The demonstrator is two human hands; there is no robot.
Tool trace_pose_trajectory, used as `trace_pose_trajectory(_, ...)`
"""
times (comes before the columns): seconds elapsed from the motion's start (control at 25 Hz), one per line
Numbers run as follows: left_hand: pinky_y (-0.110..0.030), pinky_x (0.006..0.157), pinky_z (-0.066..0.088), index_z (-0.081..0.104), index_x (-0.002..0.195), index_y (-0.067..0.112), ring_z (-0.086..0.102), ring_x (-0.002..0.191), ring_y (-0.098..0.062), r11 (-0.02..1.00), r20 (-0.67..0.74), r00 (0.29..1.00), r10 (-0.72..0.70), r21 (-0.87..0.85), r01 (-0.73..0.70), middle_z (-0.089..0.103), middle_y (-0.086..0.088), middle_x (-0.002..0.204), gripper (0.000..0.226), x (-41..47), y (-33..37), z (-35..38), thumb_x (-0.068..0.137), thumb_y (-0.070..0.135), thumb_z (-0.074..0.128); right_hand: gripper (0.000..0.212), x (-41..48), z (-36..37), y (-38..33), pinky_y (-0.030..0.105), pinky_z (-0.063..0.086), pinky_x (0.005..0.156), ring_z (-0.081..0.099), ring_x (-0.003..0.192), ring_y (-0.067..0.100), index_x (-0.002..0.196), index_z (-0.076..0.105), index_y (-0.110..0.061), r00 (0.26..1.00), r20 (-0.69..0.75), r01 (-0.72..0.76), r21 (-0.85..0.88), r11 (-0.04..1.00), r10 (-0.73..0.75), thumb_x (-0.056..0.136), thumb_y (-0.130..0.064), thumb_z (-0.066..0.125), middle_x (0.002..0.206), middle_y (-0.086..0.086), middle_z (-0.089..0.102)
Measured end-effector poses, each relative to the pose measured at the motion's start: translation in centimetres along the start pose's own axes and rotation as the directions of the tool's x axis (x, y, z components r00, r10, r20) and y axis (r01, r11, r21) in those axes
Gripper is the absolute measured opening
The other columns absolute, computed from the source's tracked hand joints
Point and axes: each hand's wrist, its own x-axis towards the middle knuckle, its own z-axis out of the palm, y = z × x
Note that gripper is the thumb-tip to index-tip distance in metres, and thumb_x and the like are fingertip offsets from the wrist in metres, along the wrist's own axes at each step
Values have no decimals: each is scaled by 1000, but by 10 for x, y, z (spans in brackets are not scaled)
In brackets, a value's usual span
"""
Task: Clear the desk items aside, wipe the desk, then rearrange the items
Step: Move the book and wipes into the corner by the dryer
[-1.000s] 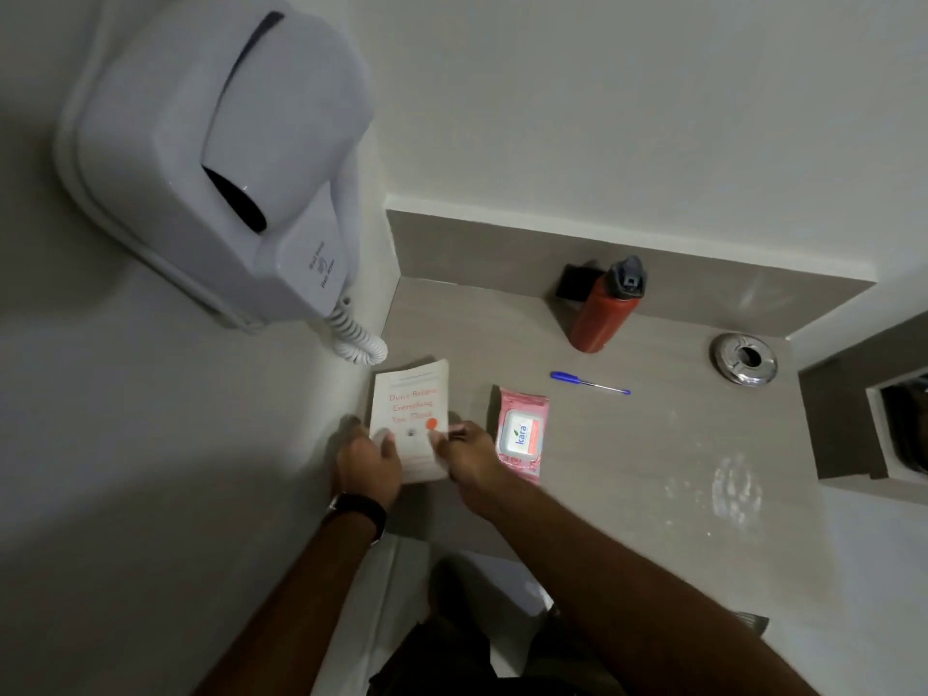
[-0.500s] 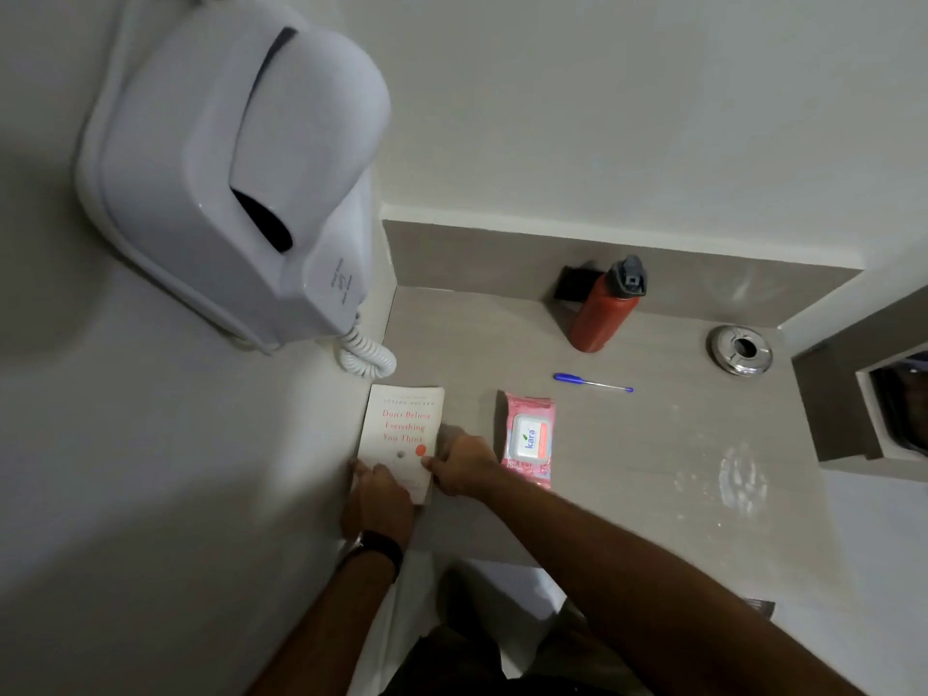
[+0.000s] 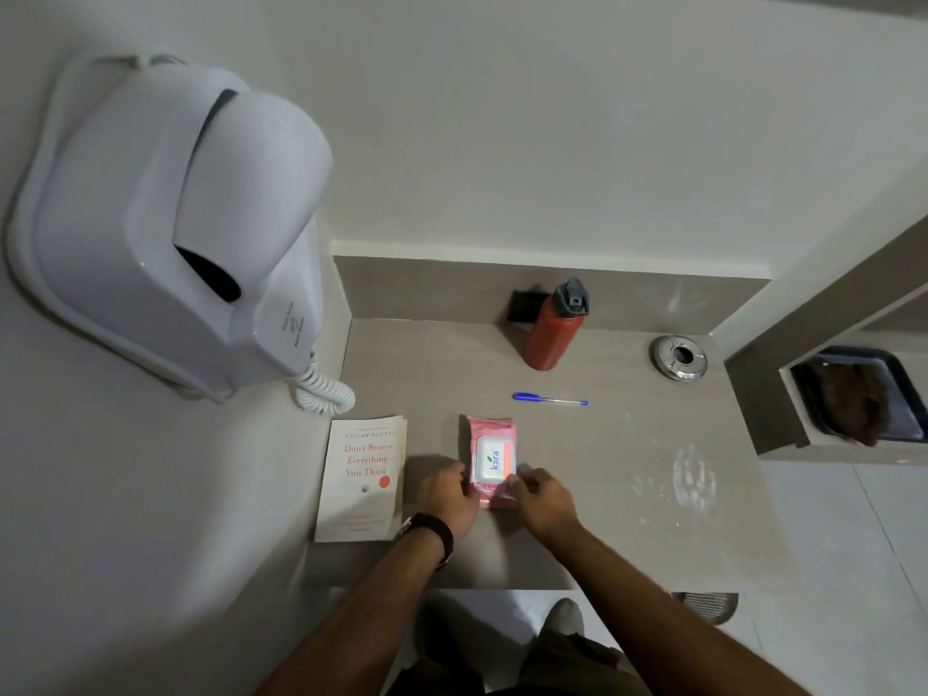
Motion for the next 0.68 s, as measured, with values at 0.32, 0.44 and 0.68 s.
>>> trace_pose_trajectory(0.32,-40,84,59,70,114,18,70,97,-23,968,-409,910,66,-196,-158,75,-5,109,36,-28,-22,-49,82,3,64,18,-20,38,-67,31,66,86,79,92,16,114,73,-17,970,10,235,207,950,-242,96,-19,72,107,-1,81)
trace_pose_trajectory(0.44,-45,84,58,68,116,12,67,98,-35,992,-510,859,-48,-128,-20,73,-13,109,39,-33,-53,-76,80,-2,59,23,-28,67,-102,32,65,90,79,98,21,117,75,-17,910,137,368,169,914,-392,95,-14,70,113,3,80)
trace_pose_trajectory(0.68,-46,111,41,28,149,-8,47,130,-41,957,-239,936,-259,67,282,47,-27,142,71,-30,-90,-84,94,26,59,27,-36,111,-120,27,57,97,73,109,29,120,73,-9,870,315,395,19,919,-380,97,-18,64,121,11,77)
